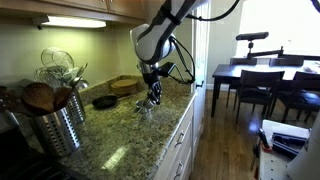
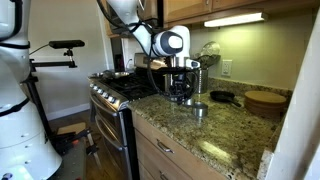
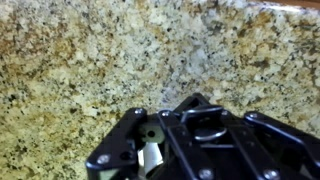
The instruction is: Stack the cups
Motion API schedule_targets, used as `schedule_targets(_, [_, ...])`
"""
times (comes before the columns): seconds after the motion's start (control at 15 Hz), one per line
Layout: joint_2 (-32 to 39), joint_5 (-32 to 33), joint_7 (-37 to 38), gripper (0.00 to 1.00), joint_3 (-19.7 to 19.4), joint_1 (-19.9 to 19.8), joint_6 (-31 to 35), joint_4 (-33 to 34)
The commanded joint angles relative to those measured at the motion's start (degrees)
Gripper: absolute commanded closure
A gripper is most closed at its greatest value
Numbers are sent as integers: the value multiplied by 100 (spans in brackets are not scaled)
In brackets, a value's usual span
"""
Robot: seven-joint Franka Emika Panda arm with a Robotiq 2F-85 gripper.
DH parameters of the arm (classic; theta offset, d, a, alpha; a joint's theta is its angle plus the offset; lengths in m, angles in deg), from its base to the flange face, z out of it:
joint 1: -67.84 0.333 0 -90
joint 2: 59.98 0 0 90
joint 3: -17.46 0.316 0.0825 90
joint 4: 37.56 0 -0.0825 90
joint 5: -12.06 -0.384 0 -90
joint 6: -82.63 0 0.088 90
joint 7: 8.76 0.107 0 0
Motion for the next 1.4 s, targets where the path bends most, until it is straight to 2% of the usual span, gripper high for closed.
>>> schedule_targets(0.0, [-291,173,208,93,-63,-39,115,-191])
schedule_targets(0.73, [-201,178,243,93,-102,-68,121,51])
schedule_targets(1.33, [25,57,359,93,-118,-174,415,183])
